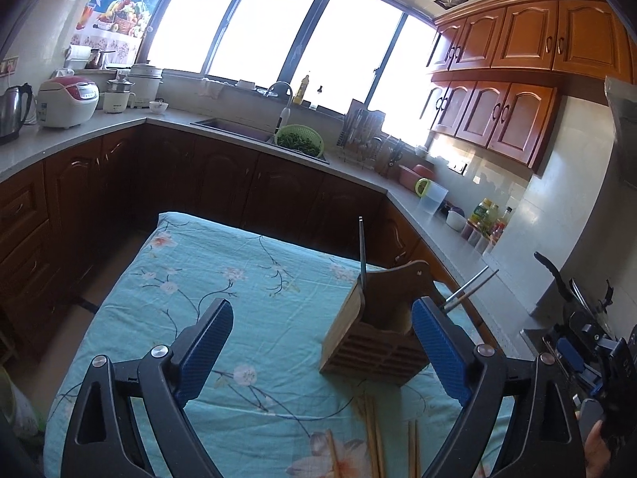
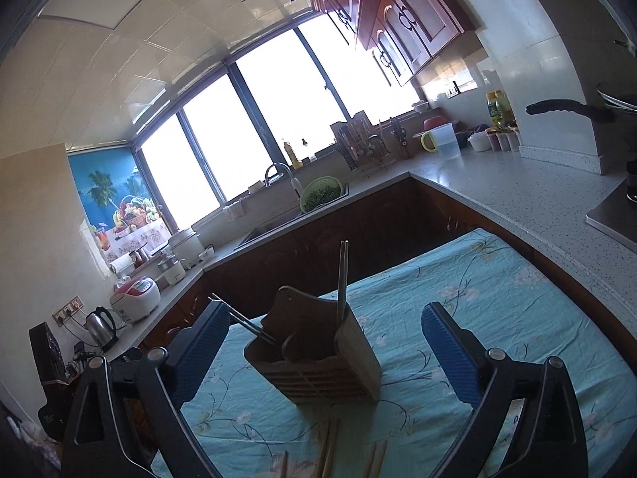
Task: Organize utensils
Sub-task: 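Move both open tools back over the fork and chopsticks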
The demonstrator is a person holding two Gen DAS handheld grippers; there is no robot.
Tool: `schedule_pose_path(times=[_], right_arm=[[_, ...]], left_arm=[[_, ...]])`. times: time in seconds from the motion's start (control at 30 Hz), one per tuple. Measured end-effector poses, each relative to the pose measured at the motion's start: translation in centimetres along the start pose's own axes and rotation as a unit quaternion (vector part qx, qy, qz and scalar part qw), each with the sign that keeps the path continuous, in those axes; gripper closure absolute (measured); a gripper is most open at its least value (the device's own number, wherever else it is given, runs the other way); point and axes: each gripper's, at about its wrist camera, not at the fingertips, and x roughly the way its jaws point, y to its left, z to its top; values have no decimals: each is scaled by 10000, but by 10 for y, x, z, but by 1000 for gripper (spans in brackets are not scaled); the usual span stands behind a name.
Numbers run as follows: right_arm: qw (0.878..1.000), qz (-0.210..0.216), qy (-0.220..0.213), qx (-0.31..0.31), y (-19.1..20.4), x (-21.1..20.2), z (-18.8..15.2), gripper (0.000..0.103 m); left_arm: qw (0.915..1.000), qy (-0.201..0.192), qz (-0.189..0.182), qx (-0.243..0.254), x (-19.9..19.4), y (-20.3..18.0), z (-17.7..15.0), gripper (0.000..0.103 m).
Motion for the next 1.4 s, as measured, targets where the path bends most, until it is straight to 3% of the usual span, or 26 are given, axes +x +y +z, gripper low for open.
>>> schedule_pose_path(times=[0.27,0.47,1.23,1.4], right_arm=[[9997,-127,164,-147,-3,-40,-31,5],[9986,-277,408,-198,-9,-54,-56,5],[9894,-693,1185,-468,-29,-49,-113,6],[9848,-779,1434,-587,-30,-37,-118,28]], left_arm=[[9997,225,-44,17,-46,1,-29,10],[9984,562,-19,-90,-56,11,-46,10],[9890,1467,56,-206,-52,12,-81,12],[9831,1827,-49,-72,-36,2,-90,15]])
